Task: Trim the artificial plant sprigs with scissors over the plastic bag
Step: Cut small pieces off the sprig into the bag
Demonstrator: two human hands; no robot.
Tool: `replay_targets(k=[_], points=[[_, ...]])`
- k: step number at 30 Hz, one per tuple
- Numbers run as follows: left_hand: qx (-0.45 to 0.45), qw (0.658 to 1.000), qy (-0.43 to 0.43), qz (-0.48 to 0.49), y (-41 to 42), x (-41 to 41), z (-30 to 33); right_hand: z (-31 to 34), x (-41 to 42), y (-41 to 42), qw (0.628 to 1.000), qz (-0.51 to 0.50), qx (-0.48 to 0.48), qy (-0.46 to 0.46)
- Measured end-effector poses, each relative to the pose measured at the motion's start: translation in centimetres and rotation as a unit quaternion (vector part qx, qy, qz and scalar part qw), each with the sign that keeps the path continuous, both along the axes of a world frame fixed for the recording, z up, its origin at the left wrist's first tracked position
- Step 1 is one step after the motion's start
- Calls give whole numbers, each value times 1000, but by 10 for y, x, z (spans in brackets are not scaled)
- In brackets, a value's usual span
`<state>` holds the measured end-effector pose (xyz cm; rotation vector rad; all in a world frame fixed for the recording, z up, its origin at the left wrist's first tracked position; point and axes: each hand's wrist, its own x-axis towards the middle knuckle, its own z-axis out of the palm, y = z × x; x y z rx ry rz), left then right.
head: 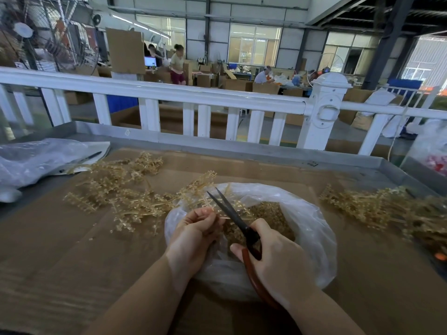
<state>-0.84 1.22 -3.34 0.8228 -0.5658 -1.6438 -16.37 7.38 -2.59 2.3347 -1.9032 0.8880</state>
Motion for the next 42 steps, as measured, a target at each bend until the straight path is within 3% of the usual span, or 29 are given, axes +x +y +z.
replay_targets(k=[4, 10, 21, 42], points=[[0, 1000, 5, 4, -1, -1, 1, 1, 6, 3, 998, -21, -28, 44], [18, 998, 32, 43, -3, -6, -1, 12, 9, 6, 992, -58, -109, 22], [9, 1000, 20, 18, -8, -1, -5, 2, 7, -11, 999, 2, 47, 9], [-31, 998, -2, -45, -6, 3, -6, -1, 5, -12, 999, 39, 28, -1]])
